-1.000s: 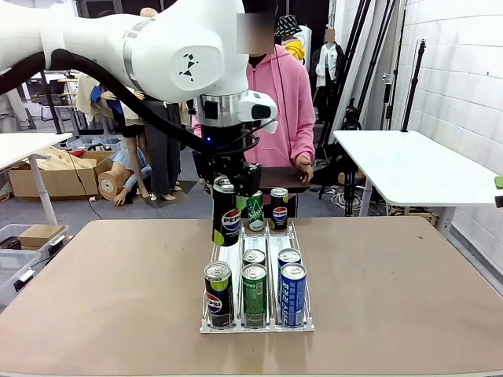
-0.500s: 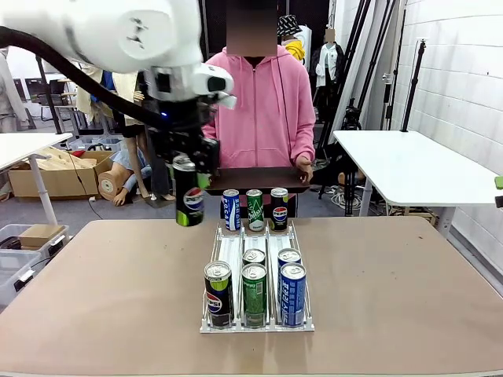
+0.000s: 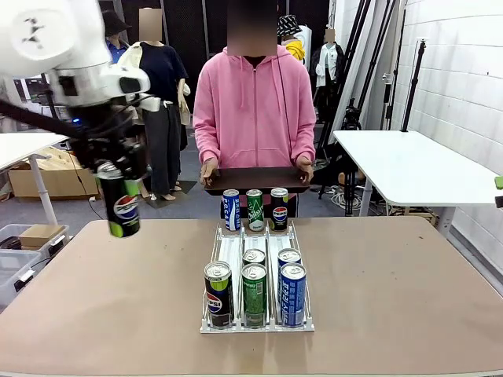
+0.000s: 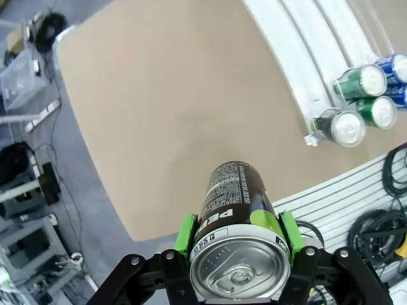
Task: Retrieve and hand over the desired beverage to the person.
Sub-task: Pick up a can of the same type that the person held from the Automatic Can Dispenser.
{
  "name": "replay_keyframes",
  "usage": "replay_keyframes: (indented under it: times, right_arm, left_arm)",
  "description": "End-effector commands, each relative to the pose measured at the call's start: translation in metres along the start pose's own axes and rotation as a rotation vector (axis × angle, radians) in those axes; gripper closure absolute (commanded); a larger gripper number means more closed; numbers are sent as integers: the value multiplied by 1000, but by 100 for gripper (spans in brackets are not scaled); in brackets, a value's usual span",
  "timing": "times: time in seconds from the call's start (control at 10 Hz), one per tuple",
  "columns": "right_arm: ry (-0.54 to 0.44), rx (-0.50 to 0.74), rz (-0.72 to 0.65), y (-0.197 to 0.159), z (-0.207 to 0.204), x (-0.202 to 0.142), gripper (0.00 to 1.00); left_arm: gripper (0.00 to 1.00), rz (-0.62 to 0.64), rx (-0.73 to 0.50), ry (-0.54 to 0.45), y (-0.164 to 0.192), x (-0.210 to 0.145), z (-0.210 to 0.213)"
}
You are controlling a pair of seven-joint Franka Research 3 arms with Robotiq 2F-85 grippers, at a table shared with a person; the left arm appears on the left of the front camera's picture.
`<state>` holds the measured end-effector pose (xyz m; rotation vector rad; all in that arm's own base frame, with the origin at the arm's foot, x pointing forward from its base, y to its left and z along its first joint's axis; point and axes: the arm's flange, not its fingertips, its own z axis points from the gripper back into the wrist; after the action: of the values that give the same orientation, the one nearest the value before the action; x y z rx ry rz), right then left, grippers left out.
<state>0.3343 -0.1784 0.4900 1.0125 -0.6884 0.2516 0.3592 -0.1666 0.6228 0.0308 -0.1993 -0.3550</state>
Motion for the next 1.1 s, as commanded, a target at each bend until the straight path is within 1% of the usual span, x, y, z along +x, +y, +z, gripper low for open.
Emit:
replay_keyframes:
  times: [0.0, 0.1, 0.4, 0.6, 0.7, 1.0]
  right_arm:
    - [-8, 14, 6, 0, 0, 1, 0]
    - [-8, 14, 6, 0, 0, 1, 0]
    - [-8, 14, 6, 0, 0, 1, 0]
    - [-8, 14, 6, 0, 0, 1, 0]
    - [-8, 14, 6, 0, 0, 1, 0]
    - [-8, 14, 6, 0, 0, 1, 0]
  left_arm:
    - [100, 73, 0, -50, 28, -24, 1]
    - [100, 103, 5, -66, 40, -34, 6]
    - [100, 155, -2, -108, 65, -48, 22]
    - [100, 139, -25, -120, 64, -45, 22]
    - [100, 160, 4, -81, 65, -47, 25]
    - [100, 160, 4, -81, 65, -47, 25]
